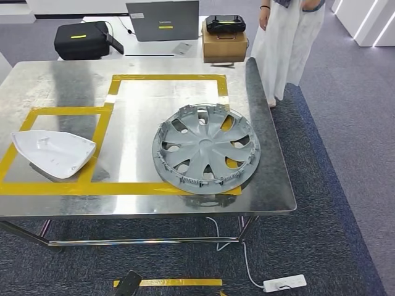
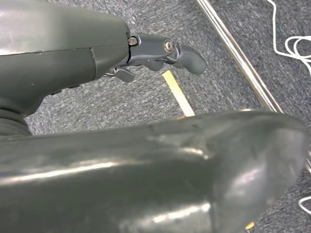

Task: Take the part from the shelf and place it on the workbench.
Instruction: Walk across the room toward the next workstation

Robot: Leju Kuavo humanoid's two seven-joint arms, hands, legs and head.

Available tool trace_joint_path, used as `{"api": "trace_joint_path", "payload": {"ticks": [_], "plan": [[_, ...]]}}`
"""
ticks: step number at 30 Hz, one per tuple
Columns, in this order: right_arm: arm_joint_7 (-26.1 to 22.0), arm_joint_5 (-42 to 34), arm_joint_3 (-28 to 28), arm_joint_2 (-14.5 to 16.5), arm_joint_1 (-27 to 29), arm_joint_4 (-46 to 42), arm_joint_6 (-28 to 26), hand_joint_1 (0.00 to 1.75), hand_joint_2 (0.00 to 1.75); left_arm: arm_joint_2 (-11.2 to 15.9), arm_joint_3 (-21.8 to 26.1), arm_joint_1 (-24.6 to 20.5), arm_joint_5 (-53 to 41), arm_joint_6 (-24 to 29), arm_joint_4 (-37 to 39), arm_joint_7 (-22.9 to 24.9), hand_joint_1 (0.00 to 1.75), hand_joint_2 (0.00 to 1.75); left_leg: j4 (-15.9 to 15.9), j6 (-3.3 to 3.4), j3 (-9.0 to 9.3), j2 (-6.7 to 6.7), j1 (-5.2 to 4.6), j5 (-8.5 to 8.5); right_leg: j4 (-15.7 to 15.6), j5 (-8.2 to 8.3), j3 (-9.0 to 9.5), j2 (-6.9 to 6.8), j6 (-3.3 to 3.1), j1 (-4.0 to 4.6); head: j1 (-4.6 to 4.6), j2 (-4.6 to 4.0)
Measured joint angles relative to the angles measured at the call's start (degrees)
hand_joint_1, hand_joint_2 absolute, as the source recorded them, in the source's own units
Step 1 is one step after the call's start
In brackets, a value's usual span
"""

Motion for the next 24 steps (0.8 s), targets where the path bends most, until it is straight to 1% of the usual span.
{"api": "trace_joint_path", "payload": {"ticks": [2, 6, 10, 15, 19, 24], "plan": [[0.08, -0.02, -0.47, 0.15, -0.30, 0.93, 1.04, 0.00, 0.00, 0.07, 0.00, 0.00, -0.24, -0.37, 0.00, 0.00, 0.00, 0.00, 0.00, 0.00, 0.00, 0.00, 0.00, 0.00, 0.00, 0.00, 0.00, 0.00, 0.00, 0.00, 0.00, 0.00], [0.71, 0.59, -0.88, 0.88, -0.74, 2.59, 4.23, 0.00, 0.00, 0.22, -0.15, -0.02, -1.32, -1.86, 0.00, 0.48, 0.00, 1.75, 0.00, 0.00, 0.00, 0.00, 0.00, 0.00, 0.00, 0.00, 0.00, 0.00, 0.00, 0.00, 0.01, 0.00], [1.67, 3.89, -0.60, 1.62, -1.02, 4.09, 7.99, 0.00, 0.00, 0.32, -0.46, -0.03, -2.32, -3.94, 0.00, 1.38, 0.00, 1.75, 0.00, 0.00, 0.00, 0.00, 0.00, 0.00, 0.01, 0.00, 0.00, 0.00, 0.00, 0.00, -0.01, 0.00], [1.75, 7.16, 0.85, 2.32, -1.19, 5.18, 9.18, 0.00, 0.00, 0.38, -0.72, -0.02, -2.66, -6.91, 0.00, 1.67, 0.00, 1.75, 0.00, 0.00, 0.00, 0.00, 0.00, 0.00, 0.02, 0.00, 0.00, 0.00, 0.00, 0.00, -0.01, 0.00], [1.54, 7.29, 1.32, 2.44, -1.26, 5.69, 9.29, 0.00, 0.00, 0.43, -0.78, -0.02, -2.70, -7.57, 0.00, 1.87, 0.00, 0.00, 0.00, 0.00, 0.00, 0.00, 0.00, 0.00, 0.01, 0.00, 0.01, 0.00, 0.00, 0.00, 0.00, 0.00], [1.26, 7.70, 1.86, 2.44, -1.32, 6.04, 9.33, 0.00, 0.00, 0.51, -0.77, -0.01, -2.43, -8.93, 0.00, 4.20, 0.00, 0.00, 0.00, 0.00, 0.00, 0.00, 0.00, 0.00, 0.01, 0.00, 0.01, 0.00, 0.00, -0.01, -0.01, 0.00]]}}
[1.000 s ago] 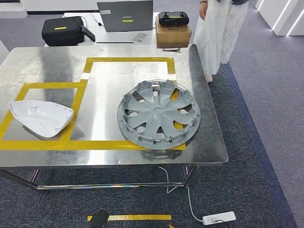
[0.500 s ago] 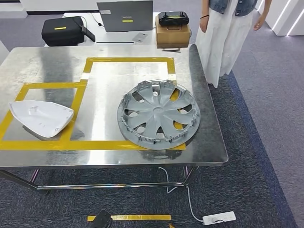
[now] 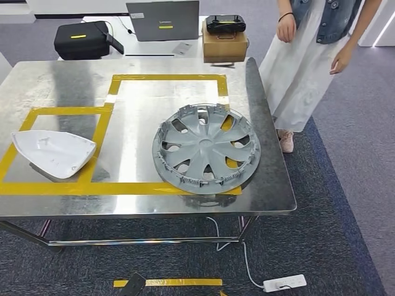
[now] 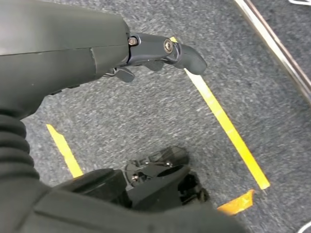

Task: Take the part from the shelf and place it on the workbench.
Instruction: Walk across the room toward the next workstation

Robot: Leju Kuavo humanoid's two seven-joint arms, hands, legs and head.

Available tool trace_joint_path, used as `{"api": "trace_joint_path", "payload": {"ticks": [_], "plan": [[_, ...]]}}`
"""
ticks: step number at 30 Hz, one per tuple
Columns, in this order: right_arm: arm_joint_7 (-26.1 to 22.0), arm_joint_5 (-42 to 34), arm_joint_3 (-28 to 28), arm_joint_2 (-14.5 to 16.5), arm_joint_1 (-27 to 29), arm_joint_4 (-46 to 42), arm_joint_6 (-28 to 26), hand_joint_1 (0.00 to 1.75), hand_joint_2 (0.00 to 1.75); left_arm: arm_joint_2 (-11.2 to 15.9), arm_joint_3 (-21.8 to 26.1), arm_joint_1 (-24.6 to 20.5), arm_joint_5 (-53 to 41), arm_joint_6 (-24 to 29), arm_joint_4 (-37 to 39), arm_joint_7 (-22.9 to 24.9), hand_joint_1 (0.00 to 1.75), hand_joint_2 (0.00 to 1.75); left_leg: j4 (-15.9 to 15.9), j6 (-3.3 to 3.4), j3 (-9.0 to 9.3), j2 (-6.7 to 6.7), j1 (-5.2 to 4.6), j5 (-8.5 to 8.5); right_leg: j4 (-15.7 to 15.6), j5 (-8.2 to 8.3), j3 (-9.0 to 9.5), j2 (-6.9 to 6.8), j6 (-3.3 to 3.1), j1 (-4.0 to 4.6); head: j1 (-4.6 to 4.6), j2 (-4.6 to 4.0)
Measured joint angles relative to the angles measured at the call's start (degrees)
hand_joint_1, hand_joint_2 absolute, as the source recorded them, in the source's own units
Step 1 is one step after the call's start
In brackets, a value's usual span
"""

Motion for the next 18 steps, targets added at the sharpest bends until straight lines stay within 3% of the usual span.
{"api": "trace_joint_path", "payload": {"ticks": [10, 15, 17, 18], "plan": [[0.01, 0.92, 0.89, 0.04, -0.10, 0.47, 0.20, 0.00, 0.00, 0.13, 0.10, 0.05, 0.69, 0.20, 0.00, 3.37, 0.00, 0.00, 0.00, 0.00, 0.00, 0.00, 0.00, 0.00, 0.00, 0.00, 0.00, 0.00, 0.00, 0.00, 0.00, 0.00], [0.09, 1.32, 1.31, 0.46, -0.22, 0.63, 0.39, 0.00, 0.00, 0.25, 0.35, 0.01, 1.07, 0.31, 0.00, 5.18, 0.00, 0.00, -0.54, 0.90, 0.21, 0.14, -0.12, 0.34, -0.39, 0.23, 0.03, 0.01, 0.65, -0.22, -0.03, 0.00], [0.11, 1.35, 1.38, 0.48, -0.30, 0.63, 0.44, 0.00, 0.00, 0.22, 0.44, -0.05, 1.22, 0.37, 0.00, 5.50, 0.00, 0.00, -1.63, 1.31, 0.63, 0.33, 0.25, 1.05, 2.24, -1.55, -1.29, 0.09, 0.86, -0.19, 0.13, 0.00], [0.13, 1.34, 1.45, 0.48, -0.30, 0.63, 0.48, 0.00, 0.00, 0.19, 0.46, -0.06, 1.26, 0.40, 0.00, 5.59, 0.00, 0.00, -1.90, 1.42, 0.74, 0.43, 0.38, 1.27, 5.50, -3.30, -2.88, 0.14, 0.97, -0.27, 0.18, 0.00]]}}
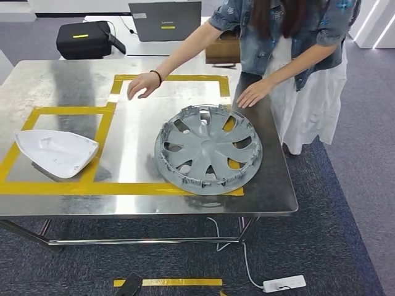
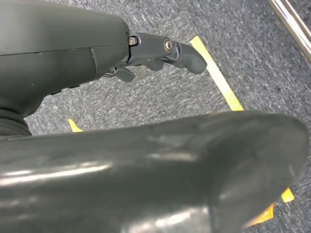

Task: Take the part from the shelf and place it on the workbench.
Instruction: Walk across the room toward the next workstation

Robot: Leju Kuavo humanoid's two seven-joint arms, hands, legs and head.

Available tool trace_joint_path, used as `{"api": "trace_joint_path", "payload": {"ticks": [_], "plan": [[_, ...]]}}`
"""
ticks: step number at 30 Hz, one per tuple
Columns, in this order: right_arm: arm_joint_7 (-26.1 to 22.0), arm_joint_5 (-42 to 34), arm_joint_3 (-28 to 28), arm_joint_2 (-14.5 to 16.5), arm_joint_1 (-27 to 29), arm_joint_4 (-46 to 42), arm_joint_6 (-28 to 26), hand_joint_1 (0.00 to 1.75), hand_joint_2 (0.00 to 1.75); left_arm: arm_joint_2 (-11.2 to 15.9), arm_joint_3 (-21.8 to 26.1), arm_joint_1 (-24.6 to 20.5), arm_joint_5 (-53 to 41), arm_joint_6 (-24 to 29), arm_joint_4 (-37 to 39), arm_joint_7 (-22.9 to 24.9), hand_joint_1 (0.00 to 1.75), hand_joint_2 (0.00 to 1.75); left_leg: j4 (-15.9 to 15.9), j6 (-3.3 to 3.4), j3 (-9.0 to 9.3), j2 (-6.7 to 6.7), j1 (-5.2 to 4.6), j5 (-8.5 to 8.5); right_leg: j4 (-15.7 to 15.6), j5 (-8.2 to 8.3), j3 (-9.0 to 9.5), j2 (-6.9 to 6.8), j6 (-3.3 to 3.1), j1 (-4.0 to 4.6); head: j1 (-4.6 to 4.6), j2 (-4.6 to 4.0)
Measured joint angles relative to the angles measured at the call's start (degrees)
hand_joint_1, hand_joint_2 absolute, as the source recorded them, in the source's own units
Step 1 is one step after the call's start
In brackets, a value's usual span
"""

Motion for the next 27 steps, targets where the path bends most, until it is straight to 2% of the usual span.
{"api": "trace_joint_path", "payload": {"ticks": [2, 3, 4, 5, 6, 7, 8, 9, 11, 13, 14, 15, 17, 18, 19, 20, 22, 23, 24, 27], "plan": [[0.03, 0.01, 0.16, 0.00, 0.05, 0.04, 0.10, 0.00, 0.00, -0.06, 0.06, -0.02, 0.05, 0.02, 0.00, 0.11, 0.00, 0.00, -0.03, 0.07, -0.07, 0.08, 0.04, 0.04, 7.84, -3.32, -3.82, 0.02, 0.36, -0.14, 0.02, 0.00], [0.05, 0.02, 0.24, 0.00, 0.10, 0.07, 0.15, 0.00, 0.00, -0.09, 0.08, 0.00, 0.06, 0.02, 0.00, 0.16, 0.00, 0.00, 0.01, 0.02, -0.08, 0.11, 0.06, 0.00, 10.26, -3.83, -5.07, 0.02, 0.55, -0.24, 0.00, 0.00], [0.05, 0.05, 0.27, -0.01, 0.13, 0.10, 0.17, 0.00, 0.00, -0.11, 0.11, 0.00, 0.07, 0.01, 0.00, 0.19, 0.00, 0.00, 0.09, -0.12, -0.06, 0.12, 0.14, -0.07, 10.33, -3.09, -5.20, 0.01, 0.72, -0.37, -0.01, 0.00], [0.06, 0.08, 0.29, -0.03, 0.12, 0.12, 0.18, 0.00, 0.00, -0.13, 0.14, -0.01, 0.08, 0.00, 0.00, 0.20, 0.00, 0.00, 0.25, -0.36, -0.02, 0.10, 0.29, -0.21, 8.20, -1.37, -4.24, 0.00, 0.89, -0.52, -0.01, 0.00], [0.06, 0.12, 0.31, -0.04, 0.07, 0.13, 0.19, 0.00, 0.00, -0.15, 0.16, -0.03, 0.08, -0.01, 0.00, 0.21, 0.00, 0.00, 0.60, -0.77, -0.01, 0.07, 0.49, -0.45, 4.23, 0.77, -2.37, 0.00, 1.12, -0.73, 0.01, 0.00], [0.05, 0.17, 0.33, -0.02, -0.02, 0.17, 0.21, 0.00, 0.00, -0.15, 0.19, -0.07, 0.09, -0.03, 0.00, 0.21, 0.00, 0.00, 1.06, -1.30, -0.10, 0.03, 0.56, -0.78, 0.39, 2.21, -0.48, 0.09, 1.30, -0.77, 0.13, 0.00], [0.04, 0.19, 0.36, 0.03, -0.11, 0.22, 0.25, 0.00, 0.00, -0.15, 0.22, -0.12, 0.10, -0.03, 0.00, 0.21, 0.00, 0.00, 1.60, -1.82, -0.28, -0.02, 0.56, -1.06, -2.40, 3.03, 0.98, 0.23, 1.09, -0.79, 0.23, 0.00], [0.02, 0.21, 0.39, 0.08, -0.17, 0.27, 0.28, 0.00, 0.00, -0.15, 0.26, -0.19, 0.10, -0.03, 0.00, 0.20, 0.00, 0.00, 2.04, -2.28, -0.49, -0.05, 0.50, -1.25, -3.88, 3.21, 1.77, 0.38, 0.71, -0.75, 0.25, 0.00], [0.01, 0.21, 0.42, 0.13, -0.14, 0.32, 0.32, 0.00, 0.00, -0.17, 0.32, -0.26, 0.13, -0.01, 0.00, 0.19, 0.00, 0.00, 2.37, -2.89, -0.79, -0.10, 0.47, -1.20, -3.73, 3.08, 1.74, 0.60, -0.61, -0.56, 0.16, 0.00], [0.00, 0.20, 0.46, 0.13, -0.07, 0.32, 0.32, 0.00, 0.00, -0.17, 0.37, -0.29, 0.16, -0.01, 0.00, 0.18, 0.00, 0.00, 3.12, -3.37, -1.13, -0.04, 0.63, -1.99, -3.64, 3.31, 1.45, 0.51, -1.57, -0.56, 0.01, 0.00], [-0.02, 0.19, 0.49, 0.13, -0.07, 0.32, 0.32, 0.00, 0.00, -0.16, 0.39, -0.33, 0.18, -0.01, 0.00, 0.17, 0.00, 0.00, 4.66, -3.56, -1.74, 0.00, 0.68, -3.25, -3.68, 3.47, 1.30, 0.41, -1.98, -0.59, -0.10, 0.00], [-0.03, 0.19, 0.53, 0.12, -0.09, 0.32, 0.31, 0.00, 0.00, -0.16, 0.41, -0.39, 0.20, -0.02, 0.00, 0.16, 0.00, 0.00, 7.57, -3.72, -2.93, 0.05, 0.71, -5.20, -3.72, 3.63, 1.10, 0.29, -2.33, -0.56, -0.22, 0.00], [-0.09, 0.17, 0.62, 0.11, -0.10, 0.32, 0.31, 0.00, 0.00, -0.16, 0.44, -0.45, 0.24, -0.06, 0.00, 0.14, 0.00, 0.00, 15.21, -3.82, -6.01, 0.08, 0.71, -9.19, -3.70, 3.92, 0.56, 0.07, -2.83, -0.27, -0.39, -0.01], [-0.13, 0.17, 0.65, 0.11, -0.10, 0.32, 0.31, 0.00, 0.00, -0.16, 0.46, -0.43, 0.26, -0.09, 0.00, 0.14, 0.00, 0.00, 18.01, -3.75, -7.02, 0.09, 0.69, -10.22, -3.69, 4.08, 0.30, -0.01, -2.99, -0.09, -0.39, -0.01], [-0.17, 0.17, 0.67, 0.11, -0.09, 0.32, 0.31, 0.00, 0.00, -0.16, 0.48, -0.41, 0.26, -0.09, 0.00, 0.14, 0.00, 0.00, 18.71, -3.57, -7.07, 0.09, 0.65, -10.07, -3.68, 4.24, 0.10, -0.06, -3.09, 0.08, -0.39, -0.01], [-0.21, 0.16, 0.68, 0.11, -0.08, 0.32, 0.31, 0.00, 0.00, -0.16, 0.49, -0.39, 0.26, -0.07, 0.00, 0.14, 0.00, 0.00, 17.13, -3.25, -6.03, 0.09, 0.56, -8.85, -3.68, 4.41, -0.04, -0.07, -3.14, 0.25, -0.39, -0.01], [-0.29, 0.10, 0.70, 0.15, -0.10, 0.33, 0.31, 0.00, 0.00, -0.14, 0.51, -0.47, 0.26, 0.09, 0.00, 0.07, 0.00, 0.00, 9.30, -2.10, -1.77, 0.12, 0.16, -5.19, -3.68, 4.76, -0.17, -0.07, -3.05, 0.48, -0.38, 0.00], [-0.33, 0.07, 0.70, 0.19, -0.12, 0.34, 0.31, 0.00, 0.00, -0.13, 0.53, -0.55, 0.26, 0.18, 0.00, 0.02, 0.00, 0.00, 5.54, -1.57, 0.09, 0.16, -0.06, -3.94, -3.64, 4.94, -0.27, -0.07, -2.90, 0.59, -0.36, 0.00], [-0.35, 0.04, 0.72, 0.23, -0.15, 0.35, 0.31, 0.00, 0.00, -0.12, 0.55, -0.65, 0.26, 0.26, 0.00, -0.05, 0.00, 0.00, 3.07, -1.24, 1.20, 0.20, -0.28, -3.30, -3.61, 5.15, -0.42, -0.11, -2.64, 0.61, -0.34, 0.00], [-0.36, 0.02, 0.73, 0.28, -0.24, 0.37, 0.31, 0.00, 0.00, -0.15, 0.67, -0.60, 0.31, 0.37, 0.00, -0.15, 0.00, 0.00, 1.56, -1.03, 1.29, 0.25, -0.49, -2.61, -3.81, 5.84, -0.74, -0.19, -1.49, 0.41, -0.36, 0.00]]}}
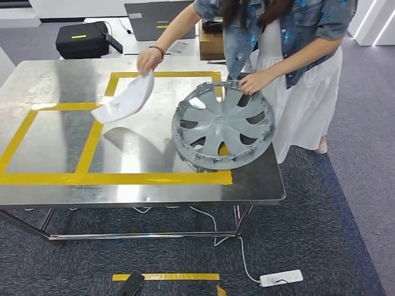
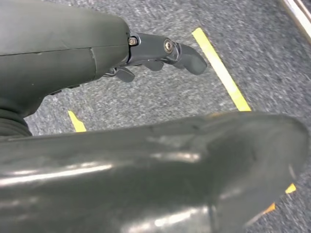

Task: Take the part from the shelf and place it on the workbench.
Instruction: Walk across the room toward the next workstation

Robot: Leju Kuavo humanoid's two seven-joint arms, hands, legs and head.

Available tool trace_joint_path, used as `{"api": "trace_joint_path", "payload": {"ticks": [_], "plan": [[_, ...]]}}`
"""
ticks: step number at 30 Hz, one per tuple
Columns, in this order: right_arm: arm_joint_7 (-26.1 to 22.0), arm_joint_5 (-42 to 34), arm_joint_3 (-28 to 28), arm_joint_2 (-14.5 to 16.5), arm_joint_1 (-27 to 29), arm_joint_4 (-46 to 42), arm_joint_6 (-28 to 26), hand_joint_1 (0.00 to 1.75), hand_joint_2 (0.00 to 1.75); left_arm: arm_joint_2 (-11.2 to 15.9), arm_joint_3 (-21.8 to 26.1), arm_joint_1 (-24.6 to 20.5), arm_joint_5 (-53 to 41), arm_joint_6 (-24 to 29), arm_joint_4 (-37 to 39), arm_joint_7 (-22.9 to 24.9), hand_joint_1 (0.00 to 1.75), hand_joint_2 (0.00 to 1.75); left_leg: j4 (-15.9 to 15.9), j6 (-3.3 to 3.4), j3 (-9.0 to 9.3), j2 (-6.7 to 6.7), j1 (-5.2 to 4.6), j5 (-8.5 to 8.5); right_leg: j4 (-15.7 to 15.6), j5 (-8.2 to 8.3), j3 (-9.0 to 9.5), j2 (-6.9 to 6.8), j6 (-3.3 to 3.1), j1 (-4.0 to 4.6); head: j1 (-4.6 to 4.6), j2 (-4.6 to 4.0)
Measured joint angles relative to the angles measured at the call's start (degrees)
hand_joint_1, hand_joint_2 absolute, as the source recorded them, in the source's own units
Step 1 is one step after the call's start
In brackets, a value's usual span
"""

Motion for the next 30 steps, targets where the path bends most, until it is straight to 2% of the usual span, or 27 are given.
{"api": "trace_joint_path", "payload": {"ticks": [1, 2, 3, 5, 6, 7, 8, 9, 11, 12, 13, 15, 16, 17, 18, 20, 21, 22, 23, 24, 25, 27, 28, 30], "plan": [[0.00, 0.02, 0.00, -0.01, 0.00, 0.00, 0.00, 0.00, 0.00, -0.02, 0.10, 0.05, 0.08, 0.04, 0.00, -0.01, 0.00, 0.00, -0.38, 0.19, -0.09, 0.06, 0.10, 0.52, 0.23, -0.35, -0.27, 0.05, 0.34, -0.06, 0.02, 0.00], [0.01, 0.03, 0.00, -0.02, 0.01, 0.01, 0.00, 0.00, 0.00, -0.05, 0.21, 0.03, 0.16, 0.07, 0.00, -0.04, 0.00, 0.00, -0.74, 0.46, -0.27, 0.12, 0.23, 1.10, 1.29, -1.48, -0.83, 0.12, 0.63, -0.08, 0.11, 0.00], [0.03, 0.05, 0.01, -0.03, 0.02, 0.02, 0.00, 0.00, 0.00, -0.11, 0.32, -0.02, 0.24, 0.08, 0.00, -0.08, 0.00, 0.00, -1.05, 0.66, -0.56, 0.19, 0.36, 1.63, 3.52, -3.36, -1.78, 0.18, 0.83, -0.09, 0.21, 0.00], [0.07, 0.12, 0.03, -0.04, 0.00, 0.04, -0.01, 0.00, 0.00, -0.22, 0.47, -0.01, 0.28, 0.10, 0.00, -0.17, 0.00, 0.00, -1.04, 0.93, -1.46, 0.31, 0.23, 2.29, 10.62, -8.01, -4.30, 0.23, 1.20, -0.13, 0.32, 0.00], [0.08, 0.15, 0.04, -0.05, 0.01, 0.04, -0.02, 0.00, 0.00, -0.26, 0.52, 0.05, 0.28, 0.10, 0.00, -0.20, 0.00, 0.00, -0.98, 0.93, -1.93, 0.35, 0.17, 2.57, 13.67, -9.43, -5.10, 0.23, 1.36, -0.15, 0.30, 0.00], [0.11, 0.16, 0.04, -0.08, 0.04, 0.04, -0.03, 0.00, 0.00, -0.29, 0.57, 0.10, 0.30, 0.10, 0.00, -0.21, 0.00, 0.00, -0.91, 0.91, -2.35, 0.39, 0.13, 2.84, 15.14, -9.84, -5.10, 0.22, 1.47, -0.16, 0.28, 0.00], [0.14, 0.16, 0.04, -0.11, 0.05, 0.04, -0.04, 0.00, 0.00, -0.31, 0.63, 0.13, 0.31, 0.10, 0.00, -0.21, 0.00, 0.00, -0.80, 0.84, -2.73, 0.40, 0.12, 3.07, 14.23, -9.12, -3.92, 0.22, 1.51, -0.16, 0.31, 0.00], [0.16, 0.16, 0.04, -0.16, 0.04, 0.04, -0.04, 0.00, 0.00, -0.34, 0.67, 0.14, 0.32, 0.10, 0.00, -0.21, 0.00, 0.00, -0.65, 0.74, -3.03, 0.39, 0.13, 3.23, 11.16, -7.66, -1.66, 0.21, 1.48, -0.17, 0.31, 0.00], [0.16, 0.18, 0.05, -0.21, -0.13, 0.04, -0.05, 0.00, 0.00, -0.40, 0.73, 0.10, 0.34, 0.10, 0.00, -0.24, 0.00, 0.00, -0.12, 0.43, -3.59, 0.38, 0.05, 3.40, 2.68, -5.20, 3.94, 0.24, 1.19, -0.13, 0.31, 0.00], [0.16, 0.20, 0.06, -0.22, -0.22, 0.04, -0.07, 0.00, 0.00, -0.43, 0.75, 0.08, 0.35, 0.11, 0.00, -0.27, 0.00, 0.00, 0.15, 0.17, -3.80, 0.39, -0.04, 3.51, -0.12, -4.61, 5.70, 0.28, 0.95, -0.08, 0.25, 0.00], [0.16, 0.21, 0.07, -0.22, -0.28, 0.04, -0.09, 0.00, 0.00, -0.44, 0.78, 0.05, 0.36, 0.12, 0.00, -0.30, 0.00, 0.00, 0.38, -0.13, -4.01, 0.39, -0.12, 3.65, -1.57, -4.51, 6.46, 0.33, 0.67, 0.00, 0.23, 0.00], [0.16, 0.22, 0.09, -0.22, -0.30, 0.04, -0.11, 0.00, 0.00, -0.45, 0.84, 0.07, 0.40, 0.15, 0.00, -0.35, 0.00, 0.00, 0.61, -0.80, -4.27, 0.36, -0.17, 4.02, -1.82, -4.23, 6.02, 0.36, -0.04, 0.05, 0.14, 0.00], [0.16, 0.22, 0.10, -0.21, -0.31, 0.04, -0.11, 0.00, 0.00, -0.44, 0.86, 0.09, 0.43, 0.17, 0.00, -0.36, 0.00, 0.00, 0.92, -1.13, -4.49, 0.31, -0.13, 3.74, -1.96, -4.01, 5.84, 0.29, -0.53, -0.03, 0.14, 0.00], [0.15, 0.22, 0.11, -0.21, -0.34, 0.04, -0.11, 0.00, 0.00, -0.44, 0.88, 0.12, 0.46, 0.20, 0.00, -0.36, 0.00, 0.00, 1.87, -1.49, -4.91, 0.27, -0.07, 2.71, -2.06, -3.68, 5.65, 0.21, -1.06, -0.13, 0.05, 0.00], [0.14, 0.23, 0.14, -0.21, -0.36, 0.04, -0.11, 0.00, 0.00, -0.44, 0.89, 0.14, 0.50, 0.22, 0.00, -0.36, 0.00, 0.00, 3.93, -1.83, -5.68, 0.24, 0.03, 0.87, -2.16, -3.29, 5.34, 0.12, -1.54, -0.22, -0.04, 0.00], [0.14, 0.23, 0.19, -0.23, -0.36, 0.04, -0.11, 0.00, 0.00, -0.44, 0.90, 0.14, 0.54, 0.27, 0.00, -0.36, 0.00, 0.00, 11.03, -2.47, -8.07, 0.22, 0.35, -4.00, -2.04, -2.61, 4.56, -0.02, -2.00, -0.17, -0.21, 0.00], [0.14, 0.23, 0.20, -0.25, -0.33, 0.04, -0.11, 0.00, 0.00, -0.44, 0.90, 0.18, 0.55, 0.27, 0.00, -0.36, 0.00, 0.00, 14.46, -2.65, -9.04, 0.22, 0.50, -5.69, -1.93, -2.30, 4.05, -0.06, -2.04, -0.12, -0.24, 0.00], [0.14, 0.23, 0.21, -0.26, -0.31, 0.04, -0.11, 0.00, 0.00, -0.43, 0.90, 0.23, 0.57, 0.28, 0.00, -0.36, 0.00, 0.00, 16.40, -2.73, -9.29, 0.22, 0.59, -6.29, -1.78, -2.04, 3.54, -0.08, -2.02, -0.07, -0.24, 0.00], [0.14, 0.24, 0.22, -0.26, -0.31, 0.04, -0.11, 0.00, 0.00, -0.43, 0.90, 0.27, 0.60, 0.29, 0.00, -0.36, 0.00, 0.00, 16.15, -2.72, -8.53, 0.22, 0.64, -5.72, -1.61, -1.82, 3.08, -0.07, -1.96, -0.05, -0.25, 0.00], [0.13, 0.26, 0.24, -0.26, -0.30, 0.04, -0.11, 0.00, 0.00, -0.43, 0.90, 0.28, 0.64, 0.29, 0.00, -0.37, 0.00, 0.00, 13.72, -2.59, -6.77, 0.22, 0.65, -4.27, -1.41, -1.64, 2.69, -0.06, -1.87, -0.02, -0.26, 0.00], [0.12, 0.27, 0.28, -0.26, -0.31, 0.04, -0.11, 0.00, 0.00, -0.42, 0.91, 0.26, 0.69, 0.30, 0.00, -0.38, 0.00, 0.00, 9.63, -2.30, -4.23, 0.21, 0.62, -2.48, -1.23, -1.47, 2.38, -0.04, -1.75, 0.00, -0.27, 0.00], [0.08, 0.30, 0.39, -0.20, -0.33, 0.05, -0.11, 0.00, 0.00, -0.37, 0.94, 0.14, 0.76, 0.32, 0.00, -0.41, 0.00, 0.00, 2.02, -1.56, 0.12, 0.20, 0.39, -0.42, -1.00, -1.04, 1.91, -0.04, -1.29, 0.09, -0.24, 0.00], [0.04, 0.31, 0.43, -0.18, -0.36, 0.06, -0.12, 0.00, 0.00, -0.35, 0.96, 0.08, 0.78, 0.34, 0.00, -0.43, 0.00, 0.00, -0.02, -1.26, 1.08, 0.20, 0.23, -0.12, -0.96, -0.78, 1.73, -0.05, -0.95, 0.09, -0.24, 0.00], [-0.03, 0.31, 0.46, -0.17, -0.39, 0.06, -0.14, 0.00, 0.00, -0.34, 1.03, 0.08, 0.77, 0.37, 0.00, -0.45, 0.00, 0.00, -0.73, -0.83, 0.87, 0.20, 0.02, 0.20, -1.07, -0.13, 1.50, -0.08, -0.13, 0.02, -0.21, 0.00]]}}
